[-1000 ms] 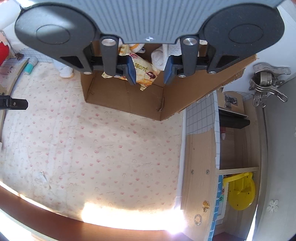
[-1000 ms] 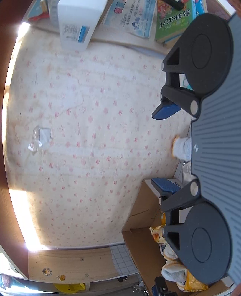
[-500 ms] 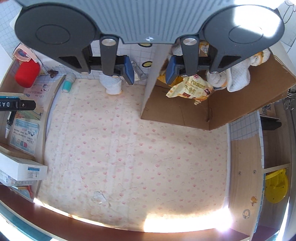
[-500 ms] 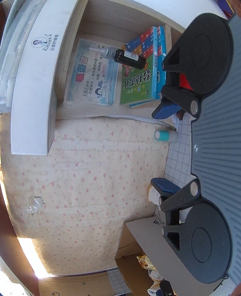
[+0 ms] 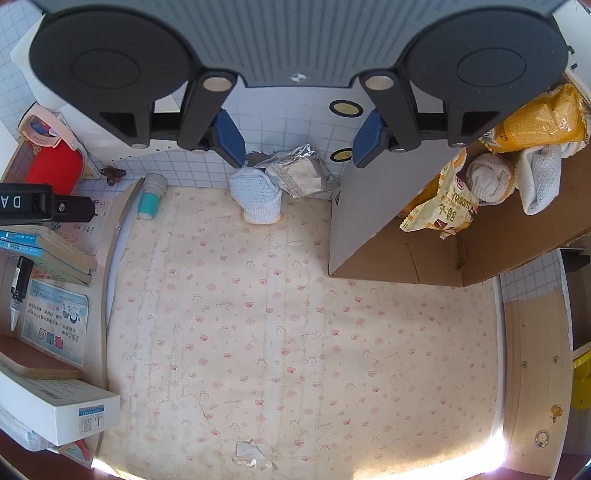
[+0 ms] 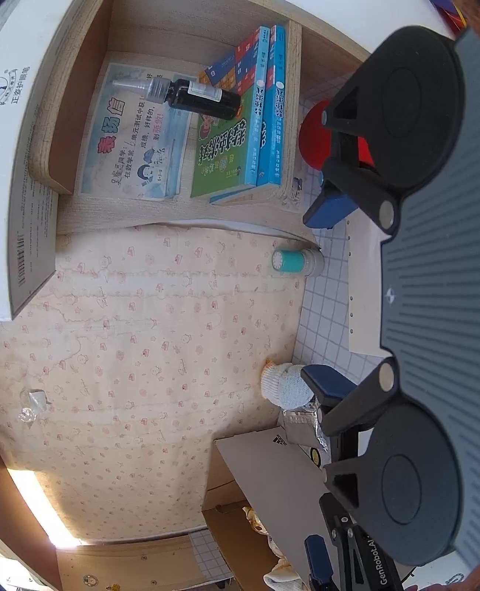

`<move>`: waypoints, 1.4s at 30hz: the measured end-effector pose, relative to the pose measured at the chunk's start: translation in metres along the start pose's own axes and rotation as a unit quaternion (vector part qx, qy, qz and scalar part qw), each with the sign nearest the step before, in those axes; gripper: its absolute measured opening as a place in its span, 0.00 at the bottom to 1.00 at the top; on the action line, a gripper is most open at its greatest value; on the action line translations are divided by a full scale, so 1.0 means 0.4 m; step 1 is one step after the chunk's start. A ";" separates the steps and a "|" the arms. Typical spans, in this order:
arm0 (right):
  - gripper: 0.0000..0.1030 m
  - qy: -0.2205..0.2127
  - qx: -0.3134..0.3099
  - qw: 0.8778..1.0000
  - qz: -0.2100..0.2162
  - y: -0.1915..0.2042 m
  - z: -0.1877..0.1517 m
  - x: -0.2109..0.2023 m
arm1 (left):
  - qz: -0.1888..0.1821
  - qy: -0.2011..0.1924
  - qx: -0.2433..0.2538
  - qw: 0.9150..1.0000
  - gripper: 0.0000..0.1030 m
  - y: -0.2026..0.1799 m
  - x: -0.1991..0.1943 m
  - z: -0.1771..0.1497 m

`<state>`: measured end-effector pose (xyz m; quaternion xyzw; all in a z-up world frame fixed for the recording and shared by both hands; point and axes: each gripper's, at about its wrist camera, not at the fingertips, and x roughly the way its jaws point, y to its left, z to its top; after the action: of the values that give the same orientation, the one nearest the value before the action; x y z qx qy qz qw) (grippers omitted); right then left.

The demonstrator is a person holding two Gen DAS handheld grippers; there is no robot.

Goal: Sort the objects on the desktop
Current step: 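Withdraw both tools from the box back toward the remaining items, then grasp the silver foil packet with the left tool while the right tool grasps a white glove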

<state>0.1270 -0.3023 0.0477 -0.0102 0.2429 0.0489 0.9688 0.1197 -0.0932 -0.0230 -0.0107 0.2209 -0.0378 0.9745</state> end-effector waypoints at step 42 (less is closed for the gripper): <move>0.77 0.004 0.014 0.999 0.039 -0.021 -0.027 0.120 | 0.100 0.101 -0.011 0.990 0.81 -0.058 0.401 -0.009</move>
<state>0.1649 -0.3070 0.0154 0.0127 0.2473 0.0829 0.9653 0.2606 -0.1288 -0.0942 0.0049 0.3189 0.0609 0.9458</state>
